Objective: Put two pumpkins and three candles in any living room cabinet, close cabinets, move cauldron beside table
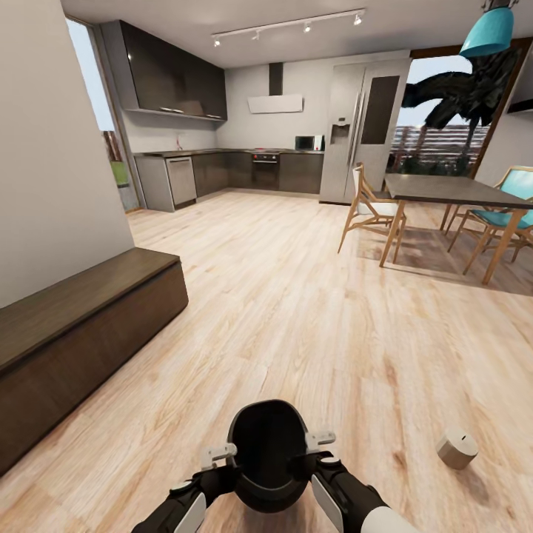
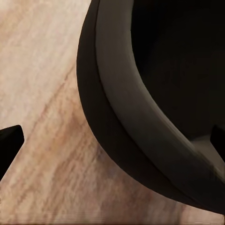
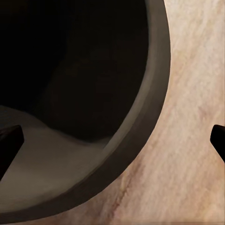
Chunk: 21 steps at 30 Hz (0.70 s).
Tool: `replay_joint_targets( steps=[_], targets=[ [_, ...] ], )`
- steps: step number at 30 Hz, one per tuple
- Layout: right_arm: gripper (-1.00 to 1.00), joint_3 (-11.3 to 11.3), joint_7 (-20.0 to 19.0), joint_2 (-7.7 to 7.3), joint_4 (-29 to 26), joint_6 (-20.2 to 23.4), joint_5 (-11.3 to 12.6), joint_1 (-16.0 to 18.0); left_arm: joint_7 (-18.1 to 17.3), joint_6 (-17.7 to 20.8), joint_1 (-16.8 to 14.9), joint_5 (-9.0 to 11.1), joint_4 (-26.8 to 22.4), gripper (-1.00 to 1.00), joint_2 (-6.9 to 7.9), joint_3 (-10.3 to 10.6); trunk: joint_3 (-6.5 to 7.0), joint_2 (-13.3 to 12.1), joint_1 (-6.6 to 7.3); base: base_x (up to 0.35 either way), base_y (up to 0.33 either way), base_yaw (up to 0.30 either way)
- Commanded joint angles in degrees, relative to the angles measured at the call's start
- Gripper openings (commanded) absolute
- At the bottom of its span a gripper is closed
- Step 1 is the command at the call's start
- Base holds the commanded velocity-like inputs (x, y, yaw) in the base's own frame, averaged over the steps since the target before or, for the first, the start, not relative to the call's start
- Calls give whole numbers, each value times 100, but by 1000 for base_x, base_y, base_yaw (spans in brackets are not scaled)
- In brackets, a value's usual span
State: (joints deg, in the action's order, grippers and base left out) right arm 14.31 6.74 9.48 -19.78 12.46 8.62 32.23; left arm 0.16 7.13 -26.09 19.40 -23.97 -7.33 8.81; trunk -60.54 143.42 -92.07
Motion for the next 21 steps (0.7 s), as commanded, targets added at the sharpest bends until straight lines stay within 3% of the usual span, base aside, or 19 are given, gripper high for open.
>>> replay_joint_targets(
  steps=[1, 21],
  targets=[
    [100, 48, 45, -5, -10, 30, 60, 2, 2, 25, -1, 37, -2, 100, 3, 27, -5, 2, 1, 0, 0, 0],
    [100, 45, 47, 1, -8, 28, 61, 3, 2, 20, -2, 36, 24, 100, 3, 59, -5, 2, 1, 4, 0, 0]
  ],
)
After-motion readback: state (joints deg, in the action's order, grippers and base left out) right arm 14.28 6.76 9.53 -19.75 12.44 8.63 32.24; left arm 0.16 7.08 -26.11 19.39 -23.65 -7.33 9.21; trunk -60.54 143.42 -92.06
